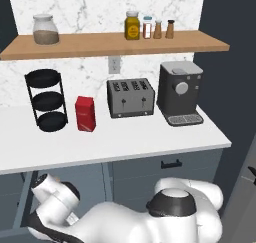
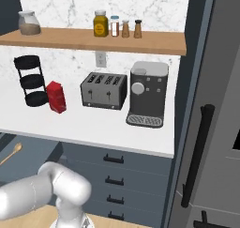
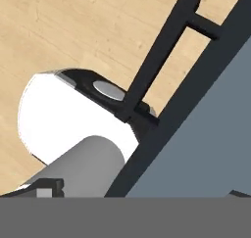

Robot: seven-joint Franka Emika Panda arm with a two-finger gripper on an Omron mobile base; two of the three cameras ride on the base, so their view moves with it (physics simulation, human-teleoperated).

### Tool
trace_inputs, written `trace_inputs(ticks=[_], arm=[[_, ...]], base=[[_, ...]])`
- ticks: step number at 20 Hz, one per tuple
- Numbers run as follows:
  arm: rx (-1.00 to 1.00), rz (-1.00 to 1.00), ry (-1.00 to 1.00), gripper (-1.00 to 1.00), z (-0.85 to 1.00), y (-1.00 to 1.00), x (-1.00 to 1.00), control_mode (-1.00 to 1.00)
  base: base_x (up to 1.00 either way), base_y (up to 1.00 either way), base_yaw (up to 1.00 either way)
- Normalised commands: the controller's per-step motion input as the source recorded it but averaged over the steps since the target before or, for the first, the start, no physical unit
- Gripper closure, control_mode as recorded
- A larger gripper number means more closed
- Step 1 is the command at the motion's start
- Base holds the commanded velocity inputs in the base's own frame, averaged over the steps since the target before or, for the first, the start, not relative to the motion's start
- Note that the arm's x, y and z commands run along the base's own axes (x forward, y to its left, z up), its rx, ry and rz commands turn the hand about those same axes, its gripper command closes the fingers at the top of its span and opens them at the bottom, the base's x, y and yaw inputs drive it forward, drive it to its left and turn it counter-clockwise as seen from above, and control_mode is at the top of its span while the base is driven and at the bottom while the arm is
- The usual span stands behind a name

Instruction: Pick the wooden spoon from the drawer and place it on the counter.

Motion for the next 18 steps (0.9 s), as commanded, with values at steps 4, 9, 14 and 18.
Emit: trace_inputs(ticks=[4,9,14,18], arm=[[0.00,0.15,0.00,-1.00,-0.02,-0.39,-1.00,-1.00],[0.05,0.12,0.00,-1.00,0.67,-0.11,-0.81,-1.00],[0.15,0.15,-0.01,-1.00,1.00,-0.11,-0.06,-1.00],[0.22,0.22,0.01,-1.00,1.00,-0.26,0.54,-1.00]], base=[[0.00,0.00,0.00],[0.00,0.00,0.00],[0.00,0.00,0.00],[0.00,0.00,0.00]])
